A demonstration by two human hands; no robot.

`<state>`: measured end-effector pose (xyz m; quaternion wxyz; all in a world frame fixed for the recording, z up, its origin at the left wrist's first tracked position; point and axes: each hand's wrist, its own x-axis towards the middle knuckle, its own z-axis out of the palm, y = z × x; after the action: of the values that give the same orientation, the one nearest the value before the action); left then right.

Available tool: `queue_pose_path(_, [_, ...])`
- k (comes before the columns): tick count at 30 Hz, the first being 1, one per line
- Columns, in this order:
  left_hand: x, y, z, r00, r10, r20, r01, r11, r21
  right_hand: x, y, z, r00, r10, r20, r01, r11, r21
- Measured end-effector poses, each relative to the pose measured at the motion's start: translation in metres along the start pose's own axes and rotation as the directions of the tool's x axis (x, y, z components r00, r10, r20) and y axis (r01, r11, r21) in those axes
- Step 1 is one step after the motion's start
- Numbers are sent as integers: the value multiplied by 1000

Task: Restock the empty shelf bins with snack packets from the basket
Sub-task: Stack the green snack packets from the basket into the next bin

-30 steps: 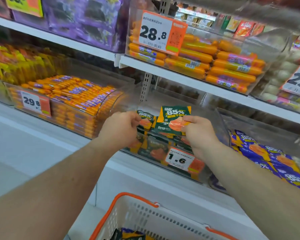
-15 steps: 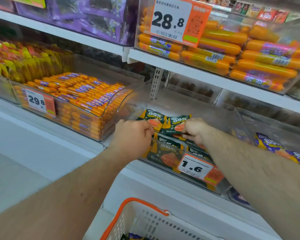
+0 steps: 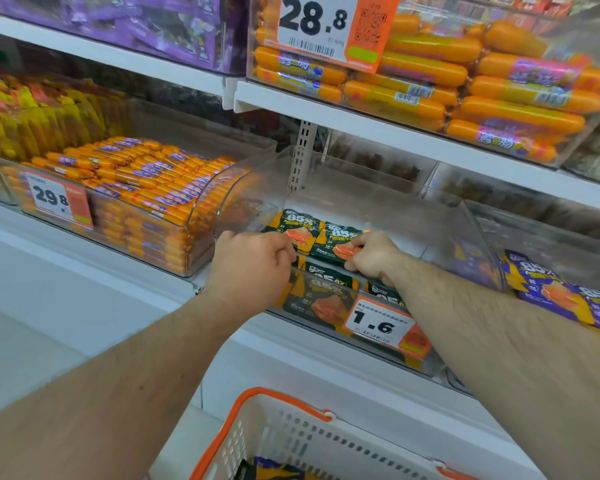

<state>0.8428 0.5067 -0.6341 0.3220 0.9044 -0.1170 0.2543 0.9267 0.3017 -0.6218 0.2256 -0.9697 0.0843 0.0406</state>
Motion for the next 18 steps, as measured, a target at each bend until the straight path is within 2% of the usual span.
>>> queue_pose_path(7, [1, 2, -3, 998, -18, 57, 16, 999, 28, 0, 3, 0, 1000, 3, -2, -3, 1000, -5])
queue_pose_path(9, [1, 2, -3, 996, 90, -24, -89, 995, 42, -2, 1, -3, 999, -3, -43, 2, 999, -32])
queue_pose_path(12, [0, 11, -7, 939, 318, -132, -312, 948, 62, -10, -9, -14, 984, -56, -170, 44, 996, -76])
queue_pose_path(14, [-6, 23, -12, 924, 370, -98, -372, 928, -5, -25, -20, -24, 953, -140, -268, 115, 987, -109])
queue_pose_path(15, [-11, 28, -12, 926, 375, -45, -377, 925, -50, -37, -24, -27, 917, -214, -338, 173, 974, -147])
queue_pose_path(16, [-16, 30, -10, 924, 381, 38, -376, 922, -92, -53, -27, -29, 848, -316, -426, 249, 947, -205])
queue_pose_path(17, [-24, 32, -5, 911, 382, 156, -369, 923, -107, -71, -28, -27, 735, -436, -520, 345, 900, -267])
queue_pose_path(18, [-33, 31, 0, 879, 377, 291, -365, 926, -97, -86, -25, -22, 584, -549, -597, 444, 833, -332])
